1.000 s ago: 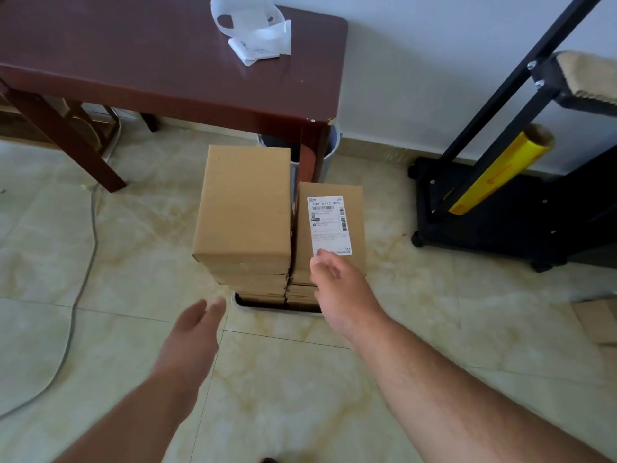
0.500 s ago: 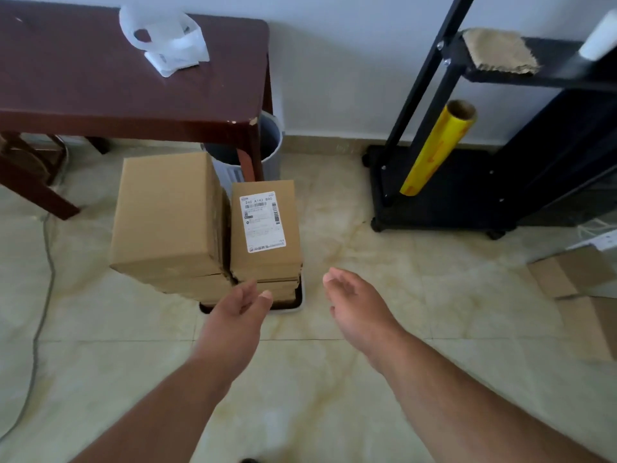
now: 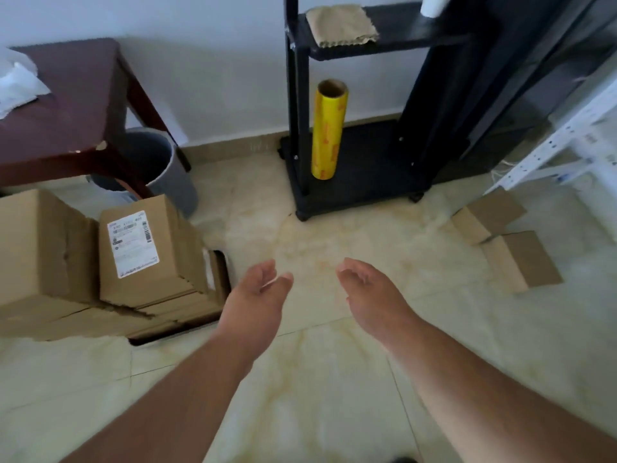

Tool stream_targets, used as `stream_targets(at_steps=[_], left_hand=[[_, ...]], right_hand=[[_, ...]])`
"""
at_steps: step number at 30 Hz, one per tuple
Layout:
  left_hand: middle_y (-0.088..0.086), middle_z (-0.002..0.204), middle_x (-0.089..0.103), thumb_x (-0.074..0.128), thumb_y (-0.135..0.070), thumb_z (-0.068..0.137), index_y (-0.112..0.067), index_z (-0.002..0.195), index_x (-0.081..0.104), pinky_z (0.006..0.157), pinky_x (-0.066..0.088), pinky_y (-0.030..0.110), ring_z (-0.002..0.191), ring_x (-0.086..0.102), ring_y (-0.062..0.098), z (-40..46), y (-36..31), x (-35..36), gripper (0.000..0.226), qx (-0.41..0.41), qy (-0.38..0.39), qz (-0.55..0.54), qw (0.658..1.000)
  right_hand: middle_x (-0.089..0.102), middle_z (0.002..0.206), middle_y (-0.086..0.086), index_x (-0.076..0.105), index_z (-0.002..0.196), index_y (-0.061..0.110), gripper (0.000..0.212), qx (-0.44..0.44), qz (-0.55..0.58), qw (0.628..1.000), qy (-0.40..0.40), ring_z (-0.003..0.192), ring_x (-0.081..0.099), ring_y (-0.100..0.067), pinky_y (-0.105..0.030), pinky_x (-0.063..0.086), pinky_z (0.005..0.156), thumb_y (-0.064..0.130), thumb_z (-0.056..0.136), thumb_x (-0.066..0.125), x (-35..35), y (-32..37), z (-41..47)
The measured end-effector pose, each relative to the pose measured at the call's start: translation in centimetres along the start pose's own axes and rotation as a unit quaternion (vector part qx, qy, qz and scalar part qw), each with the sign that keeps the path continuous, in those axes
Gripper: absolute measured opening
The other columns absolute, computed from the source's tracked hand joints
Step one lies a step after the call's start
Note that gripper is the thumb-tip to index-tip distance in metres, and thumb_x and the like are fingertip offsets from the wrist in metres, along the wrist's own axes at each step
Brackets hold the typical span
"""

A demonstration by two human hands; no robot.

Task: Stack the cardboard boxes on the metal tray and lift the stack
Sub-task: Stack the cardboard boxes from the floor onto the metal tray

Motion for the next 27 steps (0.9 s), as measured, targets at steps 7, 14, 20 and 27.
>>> stream_targets(at_steps=[7, 14, 20, 27], left_hand=[[-0.018, 0.149, 0.052, 0.059, -0.052, 0.1, -0.038, 0.152, 0.045, 0.115, 0.041, 0.041, 0.132, 0.054, 0.017, -0.8, -4.7, 13.8, 0.055, 0.019, 0.049, 0.072, 0.996], [-0.02, 0.146, 0.052, 0.059, -0.05, 0.1, -0.039, 0.151, 0.046, 0.106, 0.042, 0.035, 0.13, 0.056, 0.016, -1.9, -7.1, 24.7, 0.055, 0.025, 0.082, 0.096, 0.992], [-0.018, 0.147, 0.052, 0.061, -0.048, 0.1, -0.035, 0.152, 0.046, 0.106, 0.044, 0.035, 0.13, 0.056, 0.017, -2.7, -7.6, 30.3, 0.056, 0.027, 0.101, 0.095, 0.99], [-0.017, 0.148, 0.053, 0.061, -0.048, 0.1, -0.035, 0.151, 0.047, 0.115, 0.043, 0.044, 0.132, 0.054, 0.011, -1.7, -8.7, 35.3, 0.055, 0.042, 0.124, 0.118, 0.984]], right_hand=[[0.052, 0.154, 0.004, 0.048, 0.153, 0.026, 0.054, 0.046, 0.037, 0.996, -0.073, 0.136, 0.053, -0.018, -0.041, 0.041, 0.116, 0.047, 0.103, 0.048, -14.9, -5.3, 0.0], [0.048, 0.158, 0.003, 0.044, 0.156, 0.025, 0.055, 0.069, 0.044, 0.989, -0.123, 0.14, 0.049, -0.017, -0.026, 0.035, 0.101, 0.047, 0.106, 0.046, -26.3, -10.1, -0.8], [0.049, 0.158, 0.001, 0.046, 0.155, 0.024, 0.055, 0.078, 0.056, 0.984, -0.15, 0.139, 0.05, -0.018, -0.031, 0.039, 0.111, 0.047, 0.105, 0.046, -31.6, -13.1, -1.1], [0.051, 0.156, 0.001, 0.047, 0.154, 0.024, 0.056, 0.089, 0.073, 0.978, -0.173, 0.138, 0.052, -0.018, -0.038, 0.04, 0.116, 0.049, 0.104, 0.046, -35.5, -15.4, -0.2]])
Point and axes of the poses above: each hand's wrist, its own z-axis towards the middle knuckle, its own x-axis out of the palm, y = z × x, the point moved 10 cm from there along z, towards the middle knuckle
